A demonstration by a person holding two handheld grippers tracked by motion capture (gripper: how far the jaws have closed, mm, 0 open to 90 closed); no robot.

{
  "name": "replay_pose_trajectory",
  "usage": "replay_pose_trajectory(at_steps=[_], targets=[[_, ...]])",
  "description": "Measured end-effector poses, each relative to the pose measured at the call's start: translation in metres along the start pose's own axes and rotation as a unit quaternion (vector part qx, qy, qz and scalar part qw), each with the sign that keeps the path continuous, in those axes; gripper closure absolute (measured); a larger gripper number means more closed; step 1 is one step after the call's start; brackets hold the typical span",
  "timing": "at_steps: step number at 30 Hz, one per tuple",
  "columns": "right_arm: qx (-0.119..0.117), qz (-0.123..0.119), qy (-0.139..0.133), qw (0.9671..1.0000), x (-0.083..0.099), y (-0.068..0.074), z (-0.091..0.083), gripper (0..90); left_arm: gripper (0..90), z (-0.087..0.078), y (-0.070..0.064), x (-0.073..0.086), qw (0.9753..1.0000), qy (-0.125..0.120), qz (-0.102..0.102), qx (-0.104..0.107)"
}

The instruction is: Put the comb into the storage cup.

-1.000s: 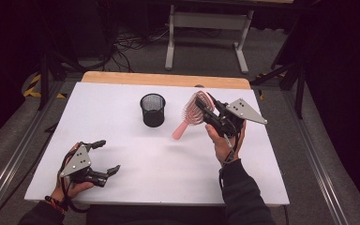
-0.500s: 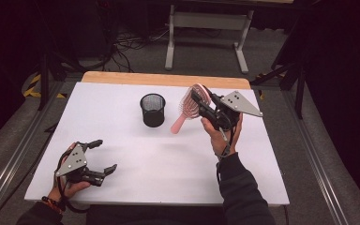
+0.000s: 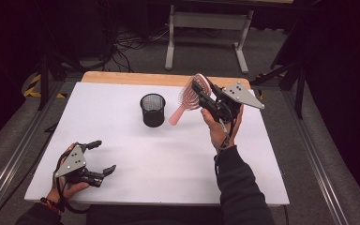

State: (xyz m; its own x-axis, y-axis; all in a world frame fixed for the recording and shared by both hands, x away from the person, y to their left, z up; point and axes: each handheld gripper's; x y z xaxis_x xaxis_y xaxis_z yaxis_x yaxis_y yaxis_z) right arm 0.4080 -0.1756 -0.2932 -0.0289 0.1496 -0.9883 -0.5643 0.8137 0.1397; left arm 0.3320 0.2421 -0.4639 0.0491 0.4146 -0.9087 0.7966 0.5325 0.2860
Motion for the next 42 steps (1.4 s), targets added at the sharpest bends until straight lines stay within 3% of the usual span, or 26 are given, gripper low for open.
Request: replay_pose_trajectory(at_steps=[20,42], targets=[[0.003,-0.004,-0.013,0.9999,-0.012,0.006,0.012,64.4,5.1,0.0,0.0,0.0,1.0,0.001,-0.002,0.009],[0.0,0.012,-0.026,0.9996,-0.013,0.007,0.029,64.4,5.1,0.001,0.0,0.0,0.9999,0.003,-0.001,0.013]])
Point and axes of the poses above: each handheld gripper's, and its own axes: z roughly forward along the jaws, x roughly out of its underside, y roughly to its left, and after that the axes turned 8 degrees about z, right-handed
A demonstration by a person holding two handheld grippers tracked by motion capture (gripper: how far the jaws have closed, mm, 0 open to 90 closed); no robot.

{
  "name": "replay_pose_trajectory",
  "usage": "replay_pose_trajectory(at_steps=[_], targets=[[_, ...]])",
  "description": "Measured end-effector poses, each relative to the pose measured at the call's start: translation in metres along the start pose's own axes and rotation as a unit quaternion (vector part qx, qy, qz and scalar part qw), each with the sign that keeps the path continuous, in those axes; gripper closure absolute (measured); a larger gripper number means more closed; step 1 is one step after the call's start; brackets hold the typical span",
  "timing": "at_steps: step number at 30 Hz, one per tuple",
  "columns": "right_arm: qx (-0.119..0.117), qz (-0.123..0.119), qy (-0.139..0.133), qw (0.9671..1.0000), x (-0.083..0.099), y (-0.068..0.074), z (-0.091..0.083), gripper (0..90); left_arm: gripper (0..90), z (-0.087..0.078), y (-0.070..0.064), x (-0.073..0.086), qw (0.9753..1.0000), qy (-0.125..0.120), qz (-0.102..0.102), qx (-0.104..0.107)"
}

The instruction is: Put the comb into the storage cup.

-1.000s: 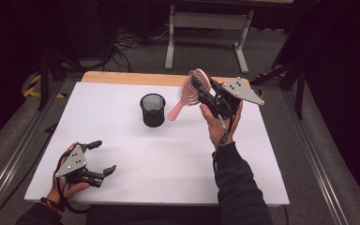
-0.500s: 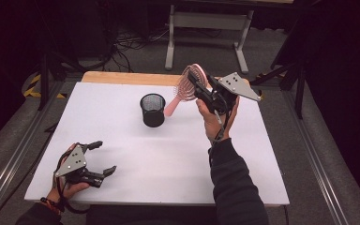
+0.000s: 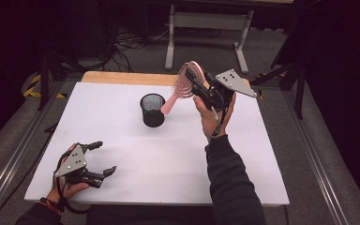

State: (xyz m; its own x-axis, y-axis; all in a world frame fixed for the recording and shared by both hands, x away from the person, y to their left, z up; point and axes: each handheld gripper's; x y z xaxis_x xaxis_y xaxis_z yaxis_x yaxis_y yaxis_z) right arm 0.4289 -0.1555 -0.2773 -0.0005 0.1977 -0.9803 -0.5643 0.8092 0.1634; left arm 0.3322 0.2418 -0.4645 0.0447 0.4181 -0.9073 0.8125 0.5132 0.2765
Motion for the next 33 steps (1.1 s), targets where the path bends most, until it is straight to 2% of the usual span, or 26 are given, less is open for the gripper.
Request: replay_pose_trajectory(at_steps=[11,22,33], targets=[[0.002,0.004,-0.005,1.0,0.003,0.001,0.014,64.4,5.1,0.001,-0.001,0.0,1.0,0.004,0.004,0.001],[0.018,-0.004,-0.005,0.9998,0.006,0.004,0.032,64.4,5.1,0.002,-0.001,0.0,1.0,0.004,0.005,0.002],[0.027,-0.003,0.002,0.9996,0.019,0.006,0.048,64.4,5.1,0.002,-0.001,0.001,1.0,0.005,0.004,0.005]])
Point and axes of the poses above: each handheld gripper's, and its own axes: z roughly forward along the jaws, x roughly out of its underside, y roughly to its left, and after that the axes turned 8 degrees about z, right-handed
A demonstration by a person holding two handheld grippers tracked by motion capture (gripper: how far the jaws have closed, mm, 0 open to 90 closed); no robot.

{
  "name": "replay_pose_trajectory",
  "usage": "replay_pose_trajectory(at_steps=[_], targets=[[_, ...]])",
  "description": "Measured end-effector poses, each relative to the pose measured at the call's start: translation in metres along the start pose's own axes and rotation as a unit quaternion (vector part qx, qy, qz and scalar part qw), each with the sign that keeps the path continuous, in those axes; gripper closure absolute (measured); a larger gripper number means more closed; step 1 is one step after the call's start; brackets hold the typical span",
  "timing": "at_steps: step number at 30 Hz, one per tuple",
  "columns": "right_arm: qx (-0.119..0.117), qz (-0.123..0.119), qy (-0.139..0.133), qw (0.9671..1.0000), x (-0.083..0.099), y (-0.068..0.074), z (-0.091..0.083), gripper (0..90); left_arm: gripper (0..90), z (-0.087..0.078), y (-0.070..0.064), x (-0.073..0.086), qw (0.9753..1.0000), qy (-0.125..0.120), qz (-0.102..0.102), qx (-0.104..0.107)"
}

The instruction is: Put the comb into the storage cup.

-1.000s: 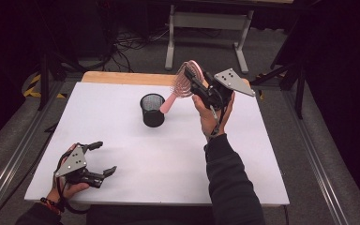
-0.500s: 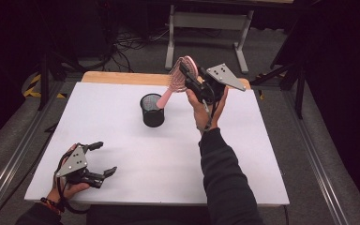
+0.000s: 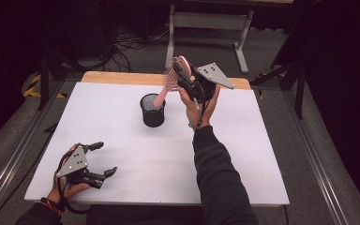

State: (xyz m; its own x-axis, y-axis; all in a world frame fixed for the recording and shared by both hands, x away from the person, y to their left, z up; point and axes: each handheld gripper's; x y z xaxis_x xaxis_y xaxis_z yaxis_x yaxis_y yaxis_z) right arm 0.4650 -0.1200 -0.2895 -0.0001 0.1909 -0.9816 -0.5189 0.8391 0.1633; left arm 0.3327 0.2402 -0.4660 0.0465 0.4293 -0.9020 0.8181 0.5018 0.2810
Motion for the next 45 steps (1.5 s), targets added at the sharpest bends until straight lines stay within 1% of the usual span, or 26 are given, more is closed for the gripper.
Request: replay_pose_trajectory(at_steps=[2,5,9,12,14,15,16,17,18,20,22,24,29,30,31,32,33,35,36,37,45], targets=[[-0.002,0.001,0.001,1.0,0.001,0.0,0.001,64.4,5.1,0.0,0.0,0.0,1.0,-0.001,-0.001,0.0],[0.005,0.002,0.006,1.0,0.006,0.001,0.005,64.4,5.0,0.0,0.001,0.001,1.0,-0.002,-0.003,0.0],[0.005,0.001,0.012,0.9999,0.011,0.002,0.008,64.4,5.0,0.0,0.0,0.0,1.0,-0.002,-0.001,0.003],[0.007,0.0,0.018,0.9998,0.015,0.004,0.011,64.4,4.9,0.0,0.0,0.001,1.0,-0.003,-0.001,-0.001],[0.006,0.002,0.021,0.9998,0.018,0.005,0.012,64.4,4.9,0.0,0.0,0.0,1.0,-0.002,0.0,-0.002],[0.009,0.007,0.021,0.9997,0.02,0.006,0.013,64.4,4.8,0.0,0.0,0.0,1.0,-0.003,0.0,-0.002],[0.01,0.006,0.024,0.9997,0.021,0.006,0.014,64.3,4.8,0.0,0.0,0.0,1.0,-0.004,-0.002,-0.001],[0.008,0.009,0.028,0.9995,0.024,0.007,0.015,64.4,4.8,0.001,0.0,0.0,1.0,-0.002,-0.001,-0.001],[0.01,0.004,0.03,0.9995,0.026,0.007,0.015,64.4,4.8,0.0,0.0,0.0,1.0,0.0,0.0,0.0],[0.006,0.006,0.034,0.9994,0.029,0.007,0.016,64.3,4.8,0.0,0.0,0.0,1.0,0.0,0.001,0.001],[0.007,0.003,0.039,0.9992,0.032,0.007,0.016,64.3,4.8,0.001,0.0,0.0,1.0,-0.001,0.0,0.003],[0.003,0.008,0.044,0.999,0.036,0.008,0.017,64.3,4.8,0.001,0.0,0.0,1.0,0.001,0.0,0.003],[0.006,0.007,0.054,0.9985,0.044,0.008,0.018,64.3,4.9,0.001,0.0,0.0,1.0,0.001,0.001,0.002],[0.017,0.013,0.051,0.9985,0.045,0.008,0.018,64.3,4.9,0.001,-0.001,0.0,1.0,0.002,0.002,0.002],[0.007,0.006,0.057,0.9983,0.047,0.007,0.018,64.3,4.9,0.001,-0.001,0.0,1.0,0.002,0.002,0.003],[0.018,0.016,0.055,0.9982,0.048,0.007,0.018,64.3,4.9,0.001,-0.001,0.0,1.0,0.002,0.002,0.003],[0.008,0.013,0.061,0.998,0.051,0.006,0.018,64.2,4.9,0.002,-0.001,0.0,1.0,0.002,0.003,0.003],[0.008,0.014,0.062,0.998,0.052,0.005,0.018,64.2,4.9,0.002,-0.001,0.0,1.0,0.003,0.003,0.004],[0.015,0.026,0.061,0.9977,0.055,0.003,0.018,64.2,4.9,0.002,-0.001,0.0,1.0,0.003,0.003,0.005],[0.007,0.024,0.064,0.9976,0.056,0.002,0.018,64.2,4.9,0.002,-0.001,0.0,1.0,0.003,0.003,0.005],[0.007,0.027,0.072,0.997,0.062,0.001,0.018,64.0,5.0,0.003,-0.001,0.0,1.0,0.003,0.003,0.006]])
Point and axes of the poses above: each handheld gripper's, and its own axes: z roughly forward along the jaws, x roughly out of its underside, y roughly to its left, and after that the axes turned 8 degrees about z, right-handed
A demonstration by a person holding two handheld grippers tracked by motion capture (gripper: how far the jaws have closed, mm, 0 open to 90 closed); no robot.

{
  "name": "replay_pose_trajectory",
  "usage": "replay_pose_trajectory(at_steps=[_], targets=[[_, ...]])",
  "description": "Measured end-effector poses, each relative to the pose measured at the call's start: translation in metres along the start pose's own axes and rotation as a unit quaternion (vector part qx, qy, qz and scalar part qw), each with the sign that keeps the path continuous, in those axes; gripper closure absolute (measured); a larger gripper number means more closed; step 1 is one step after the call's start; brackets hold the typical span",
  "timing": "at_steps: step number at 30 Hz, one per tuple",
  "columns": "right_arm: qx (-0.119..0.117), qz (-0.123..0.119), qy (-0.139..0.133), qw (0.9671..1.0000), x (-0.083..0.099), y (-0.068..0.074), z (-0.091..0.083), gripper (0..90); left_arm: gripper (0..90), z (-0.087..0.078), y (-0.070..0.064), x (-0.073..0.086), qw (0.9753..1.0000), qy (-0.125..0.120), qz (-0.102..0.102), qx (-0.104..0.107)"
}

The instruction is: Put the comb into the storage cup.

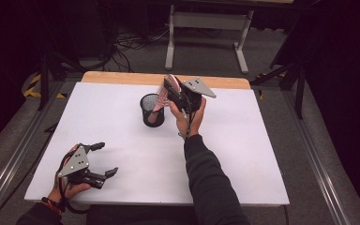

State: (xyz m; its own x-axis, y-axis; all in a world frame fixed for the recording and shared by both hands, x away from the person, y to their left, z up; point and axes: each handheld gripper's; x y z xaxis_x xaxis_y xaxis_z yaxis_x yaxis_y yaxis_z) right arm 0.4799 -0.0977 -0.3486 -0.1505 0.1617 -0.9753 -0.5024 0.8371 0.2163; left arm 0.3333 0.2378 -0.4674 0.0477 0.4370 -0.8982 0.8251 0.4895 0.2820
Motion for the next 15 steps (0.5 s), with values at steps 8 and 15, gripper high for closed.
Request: replay_pose_trajectory(at_steps=[8,15], targets=[[-0.004,0.001,0.01,0.9999,0.0079,-0.0026,0.0015,63.9,5.2,0.0013,-0.0004,0.0005,1.0,0.003,0.001,0.001],[-0.008,0.009,0.011,0.9999,0.011,-0.0056,0.0014,63.4,5.3,0.0019,-0.0002,0.0005,1.0,0.008,0.002,0.003]])
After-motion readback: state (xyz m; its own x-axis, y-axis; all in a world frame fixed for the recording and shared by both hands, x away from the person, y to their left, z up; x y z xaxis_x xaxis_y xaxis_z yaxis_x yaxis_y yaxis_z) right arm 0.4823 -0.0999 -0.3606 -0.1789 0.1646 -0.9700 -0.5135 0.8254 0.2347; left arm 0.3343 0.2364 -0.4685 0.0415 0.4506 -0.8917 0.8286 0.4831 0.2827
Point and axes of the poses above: each handheld gripper's, and its own axes: z roughly forward along the jaws, x roughly out of its underside, y roughly to its left, and after that the axes turned 8 degrees about z, right-handed
